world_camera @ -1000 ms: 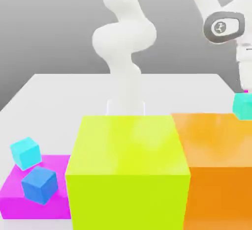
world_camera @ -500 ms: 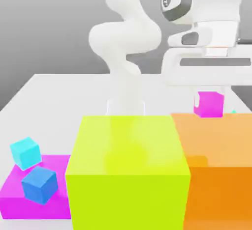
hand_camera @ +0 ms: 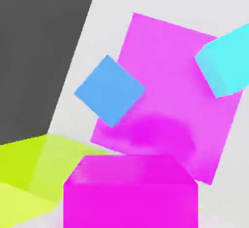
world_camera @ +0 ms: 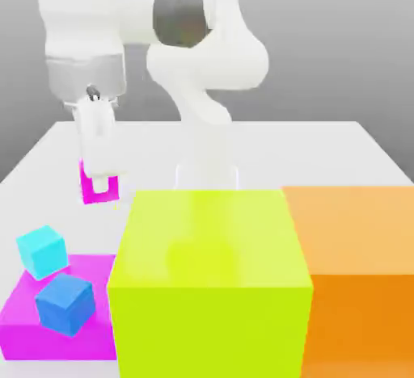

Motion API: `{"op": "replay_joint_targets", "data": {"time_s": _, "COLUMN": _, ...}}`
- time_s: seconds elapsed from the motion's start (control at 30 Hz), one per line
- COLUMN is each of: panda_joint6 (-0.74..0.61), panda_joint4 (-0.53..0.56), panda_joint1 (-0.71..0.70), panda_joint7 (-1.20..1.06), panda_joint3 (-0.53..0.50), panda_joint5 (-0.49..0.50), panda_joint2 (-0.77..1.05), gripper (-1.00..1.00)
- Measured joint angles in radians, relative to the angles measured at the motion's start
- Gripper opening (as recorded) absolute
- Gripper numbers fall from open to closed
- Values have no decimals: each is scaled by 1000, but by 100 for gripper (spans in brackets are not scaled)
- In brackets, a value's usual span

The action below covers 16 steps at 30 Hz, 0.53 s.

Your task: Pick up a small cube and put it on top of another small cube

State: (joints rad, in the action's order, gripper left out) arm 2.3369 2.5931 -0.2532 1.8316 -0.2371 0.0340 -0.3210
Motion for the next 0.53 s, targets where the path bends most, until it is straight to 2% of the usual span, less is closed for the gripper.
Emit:
{"op": "replay_joint_targets", "data": {"time_s": 0.13, "panda_joint6": 4, "panda_joint4": -12, "panda_joint1": -97, "panda_joint7": 205, "panda_joint3": -45, "panda_joint5": 1, "panda_joint2": 60, "gripper": -100}}
{"op": "replay_joint_targets", "data": {"time_s": 0.2, "panda_joint6": 52, "panda_joint4": -15, "panda_joint1": -128, "panda_joint7": 356, "panda_joint3": -41, "panda_joint5": 20, "panda_joint2": 120, "gripper": -100}}
{"op": "replay_joint_targets", "data": {"time_s": 0.4, "panda_joint6": 227, "panda_joint4": 15, "panda_joint1": -130, "panda_joint7": 391, "panda_joint3": -47, "panda_joint5": -20, "panda_joint2": 274, "gripper": -100}}
{"op": "replay_joint_targets", "data": {"time_s": 0.43, "panda_joint6": 246, "panda_joint4": 19, "panda_joint1": -131, "panda_joint7": 389, "panda_joint3": -49, "panda_joint5": -23, "panda_joint2": 290, "gripper": 100}}
{"op": "replay_joint_targets", "data": {"time_s": 0.53, "panda_joint6": 246, "panda_joint4": 19, "panda_joint1": -131, "panda_joint7": 389, "panda_joint3": -49, "panda_joint5": -23, "panda_joint2": 290, "gripper": 100}}
